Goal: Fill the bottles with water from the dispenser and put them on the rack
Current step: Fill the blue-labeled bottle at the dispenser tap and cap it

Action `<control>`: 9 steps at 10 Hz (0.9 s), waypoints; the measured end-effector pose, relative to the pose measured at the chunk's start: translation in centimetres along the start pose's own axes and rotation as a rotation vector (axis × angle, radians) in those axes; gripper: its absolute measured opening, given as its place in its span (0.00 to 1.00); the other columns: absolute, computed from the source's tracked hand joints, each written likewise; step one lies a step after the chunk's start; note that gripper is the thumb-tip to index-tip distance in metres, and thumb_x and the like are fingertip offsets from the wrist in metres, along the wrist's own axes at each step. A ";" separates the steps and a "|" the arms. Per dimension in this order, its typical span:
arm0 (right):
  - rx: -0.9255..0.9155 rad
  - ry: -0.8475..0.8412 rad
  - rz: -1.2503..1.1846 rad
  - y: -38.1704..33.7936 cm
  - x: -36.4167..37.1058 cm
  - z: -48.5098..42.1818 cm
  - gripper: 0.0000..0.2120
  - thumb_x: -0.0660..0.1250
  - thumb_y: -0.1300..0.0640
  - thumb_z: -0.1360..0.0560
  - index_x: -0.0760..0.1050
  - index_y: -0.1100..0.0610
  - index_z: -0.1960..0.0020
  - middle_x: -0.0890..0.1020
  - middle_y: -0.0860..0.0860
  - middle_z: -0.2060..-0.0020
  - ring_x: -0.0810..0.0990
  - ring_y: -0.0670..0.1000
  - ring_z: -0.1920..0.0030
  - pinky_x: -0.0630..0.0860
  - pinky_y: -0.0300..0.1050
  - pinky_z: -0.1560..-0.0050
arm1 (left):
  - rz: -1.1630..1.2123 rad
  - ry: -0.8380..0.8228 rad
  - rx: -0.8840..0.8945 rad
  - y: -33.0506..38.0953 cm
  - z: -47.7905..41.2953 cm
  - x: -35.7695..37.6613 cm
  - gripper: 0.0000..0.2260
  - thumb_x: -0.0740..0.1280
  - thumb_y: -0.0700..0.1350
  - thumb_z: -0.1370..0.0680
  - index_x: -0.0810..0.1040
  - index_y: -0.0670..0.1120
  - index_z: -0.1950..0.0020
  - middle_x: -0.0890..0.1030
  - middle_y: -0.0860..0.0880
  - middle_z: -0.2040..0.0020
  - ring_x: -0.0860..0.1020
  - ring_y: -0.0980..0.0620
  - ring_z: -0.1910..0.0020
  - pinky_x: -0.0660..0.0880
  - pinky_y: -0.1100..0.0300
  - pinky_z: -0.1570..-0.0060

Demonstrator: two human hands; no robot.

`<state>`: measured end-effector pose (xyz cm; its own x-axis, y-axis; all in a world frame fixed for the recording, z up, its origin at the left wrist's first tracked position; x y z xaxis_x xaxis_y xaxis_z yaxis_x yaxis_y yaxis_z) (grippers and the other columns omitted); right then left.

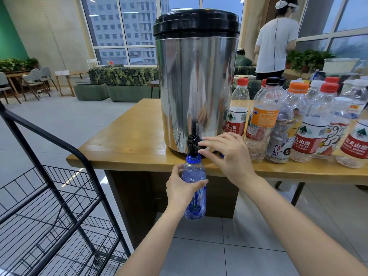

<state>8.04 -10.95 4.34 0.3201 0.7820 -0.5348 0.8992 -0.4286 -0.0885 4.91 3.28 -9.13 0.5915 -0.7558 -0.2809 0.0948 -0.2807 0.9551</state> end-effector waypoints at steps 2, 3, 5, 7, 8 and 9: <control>-0.004 0.000 -0.001 0.0 0.0 0.0 0.16 0.64 0.45 0.24 0.82 0.52 0.44 0.85 0.48 0.49 0.79 0.47 0.47 0.68 0.47 0.40 | 0.019 0.003 -0.011 -0.2 0.1 0.0 0.36 0.82 0.48 0.36 0.69 0.51 0.32 0.77 0.51 0.36 0.76 0.53 0.39 0.75 0.48 0.37; -0.003 -0.004 -0.001 0.0 0.0 -0.1 0.16 0.63 0.45 0.24 0.82 0.52 0.44 0.85 0.48 0.48 0.79 0.47 0.47 0.68 0.47 0.40 | 0.021 0.007 -0.010 -0.1 0.1 0.0 0.35 0.82 0.47 0.36 0.69 0.51 0.32 0.77 0.51 0.36 0.76 0.53 0.39 0.75 0.49 0.37; -0.009 -0.001 0.002 0.0 0.0 0.0 0.16 0.64 0.45 0.24 0.82 0.53 0.44 0.85 0.48 0.49 0.80 0.47 0.47 0.70 0.49 0.41 | 0.018 0.009 -0.010 -0.2 0.1 -0.1 0.36 0.82 0.48 0.36 0.69 0.51 0.32 0.77 0.51 0.36 0.76 0.54 0.39 0.75 0.49 0.37; -0.004 -0.007 0.003 0.1 0.1 -0.1 0.16 0.64 0.45 0.24 0.82 0.52 0.44 0.85 0.48 0.48 0.80 0.47 0.48 0.70 0.49 0.41 | 0.019 0.007 -0.017 -0.2 0.1 -0.1 0.35 0.82 0.48 0.36 0.70 0.51 0.33 0.77 0.52 0.37 0.75 0.57 0.42 0.75 0.50 0.37; -0.006 -0.013 0.009 0.1 0.1 -0.1 0.16 0.64 0.45 0.23 0.82 0.52 0.44 0.84 0.48 0.48 0.80 0.47 0.47 0.70 0.48 0.41 | 0.015 0.007 -0.018 -0.1 0.1 -0.1 0.36 0.82 0.48 0.36 0.69 0.51 0.33 0.77 0.52 0.36 0.76 0.54 0.39 0.75 0.49 0.36; -0.012 -0.024 0.014 0.1 0.1 -0.1 0.16 0.64 0.45 0.23 0.82 0.52 0.44 0.84 0.48 0.48 0.80 0.48 0.47 0.71 0.49 0.41 | 0.013 0.006 -0.018 -0.1 0.1 -0.1 0.36 0.82 0.48 0.36 0.69 0.51 0.32 0.77 0.52 0.36 0.76 0.54 0.39 0.75 0.49 0.36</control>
<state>8.21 -10.84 4.37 0.3256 0.7647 -0.5561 0.8983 -0.4338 -0.0705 4.81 3.36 -9.22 0.5976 -0.7558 -0.2676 0.1016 -0.2597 0.9603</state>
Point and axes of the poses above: each hand's wrist, its own z-axis away from the middle knuckle, its own x-axis out of the palm, y = z × x, the point moved 8 cm from there along -z, towards the middle knuckle
